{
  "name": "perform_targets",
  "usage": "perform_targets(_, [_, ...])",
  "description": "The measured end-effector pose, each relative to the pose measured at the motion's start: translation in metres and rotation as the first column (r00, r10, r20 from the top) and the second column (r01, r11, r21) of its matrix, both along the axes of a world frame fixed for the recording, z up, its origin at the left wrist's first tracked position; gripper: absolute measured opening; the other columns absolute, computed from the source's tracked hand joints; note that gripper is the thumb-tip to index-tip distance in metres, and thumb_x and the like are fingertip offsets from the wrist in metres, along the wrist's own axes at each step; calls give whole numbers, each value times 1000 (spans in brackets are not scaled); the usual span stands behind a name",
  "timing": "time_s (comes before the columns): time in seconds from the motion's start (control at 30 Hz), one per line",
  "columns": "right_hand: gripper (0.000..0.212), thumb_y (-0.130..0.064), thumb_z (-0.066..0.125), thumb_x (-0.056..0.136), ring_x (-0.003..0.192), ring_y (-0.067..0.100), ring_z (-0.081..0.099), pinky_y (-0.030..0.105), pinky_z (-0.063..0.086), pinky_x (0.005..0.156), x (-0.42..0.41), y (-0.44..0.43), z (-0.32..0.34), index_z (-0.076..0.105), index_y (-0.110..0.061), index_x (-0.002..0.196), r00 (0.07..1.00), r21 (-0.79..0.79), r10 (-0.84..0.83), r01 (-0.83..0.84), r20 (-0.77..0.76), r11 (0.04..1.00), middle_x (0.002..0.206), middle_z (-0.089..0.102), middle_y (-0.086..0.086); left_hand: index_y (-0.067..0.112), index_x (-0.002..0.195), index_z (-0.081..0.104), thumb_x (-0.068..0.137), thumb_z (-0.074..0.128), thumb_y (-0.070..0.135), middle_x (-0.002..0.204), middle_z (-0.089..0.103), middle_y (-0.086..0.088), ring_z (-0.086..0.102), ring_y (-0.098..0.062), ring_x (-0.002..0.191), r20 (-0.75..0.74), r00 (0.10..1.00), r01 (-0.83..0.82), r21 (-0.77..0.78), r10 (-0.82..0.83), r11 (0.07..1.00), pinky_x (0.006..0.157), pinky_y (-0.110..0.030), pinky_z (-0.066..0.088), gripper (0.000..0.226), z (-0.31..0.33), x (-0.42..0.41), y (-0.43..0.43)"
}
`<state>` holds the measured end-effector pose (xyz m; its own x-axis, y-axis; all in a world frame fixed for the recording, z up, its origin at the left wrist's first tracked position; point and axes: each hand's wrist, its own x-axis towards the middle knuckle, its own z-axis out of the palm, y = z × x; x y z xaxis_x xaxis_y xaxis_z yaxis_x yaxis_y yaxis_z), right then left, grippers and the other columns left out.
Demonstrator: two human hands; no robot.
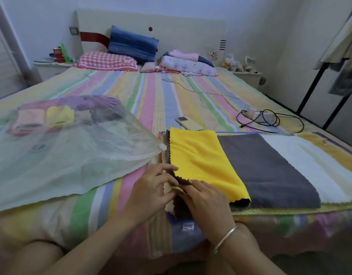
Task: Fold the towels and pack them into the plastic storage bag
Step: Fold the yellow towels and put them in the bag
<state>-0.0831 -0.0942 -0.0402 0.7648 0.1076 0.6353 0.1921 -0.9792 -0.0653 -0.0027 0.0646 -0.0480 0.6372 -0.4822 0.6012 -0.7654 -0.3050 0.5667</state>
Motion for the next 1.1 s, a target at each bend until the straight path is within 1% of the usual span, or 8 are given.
perform_targets(0.27, [19,-33,57,87,63,11,55,23,42,53,1,-39,67,72,-23,83,992,215,105,-88,-69,973,71,64,-9,24,86,77,71,76,48,109,72,15,49,1,127,-217,934,304,68,-283,950,102,-25,42,28,62,47,-27])
perform_targets(0.53, [19,-15,61,84,60,4,52,16,40,57,1,-74,171,60,-30,71,997,523,66,-77,40,849,61,57,-17,13,85,71,69,62,64,83,70,-2,64,-18,79,-14,995,103,166,-103,981,71,-44,50,54,82,78,-64])
perform_targets(0.67, [17,-14,58,89,51,9,41,23,34,49,-9,-87,211,66,-17,75,997,670,38,-77,72,738,60,54,2,15,82,76,65,54,79,78,72,4,64,-10,70,-143,986,100,118,-83,988,68,-31,50,70,72,77,-61])
perform_targets(0.73, [15,-16,58,90,56,16,46,28,38,52,-15,-96,220,69,-12,80,998,697,21,-59,62,715,67,58,19,1,78,73,62,51,89,68,68,-8,59,-21,59,-215,973,116,112,-90,987,60,-32,45,92,68,73,-55])
perform_targets(0.87, [25,-21,60,87,62,37,55,46,50,61,-31,-119,220,64,4,89,1000,760,-15,-6,21,650,88,57,37,-3,62,57,67,67,69,53,41,-9,37,-13,52,-302,945,152,71,-124,986,55,-28,28,73,65,61,-31])
perform_targets(0.93, [17,-18,59,90,70,45,61,57,55,68,-41,-127,214,69,-5,85,998,815,-56,43,-13,578,90,62,33,-1,59,54,70,72,62,55,39,-16,36,-14,54,-338,928,181,48,-155,982,57,-29,28,67,70,51,-13])
perform_targets(1.0, [22,-16,57,93,68,26,66,46,56,71,-50,-134,205,69,-26,78,995,869,-76,90,-61,487,82,70,13,-7,66,60,70,74,62,59,46,-24,39,-21,54,-396,905,158,-21,-154,987,57,-34,33,71,82,44,3])
perform_targets(1.1, [20,-15,57,93,80,21,63,44,53,81,-57,-143,191,63,-28,79,992,932,-58,128,-115,339,85,66,0,-8,84,71,69,74,65,76,68,-21,62,-32,69,-471,873,56,-154,-123,986,76,-46,53,74,111,34,20])
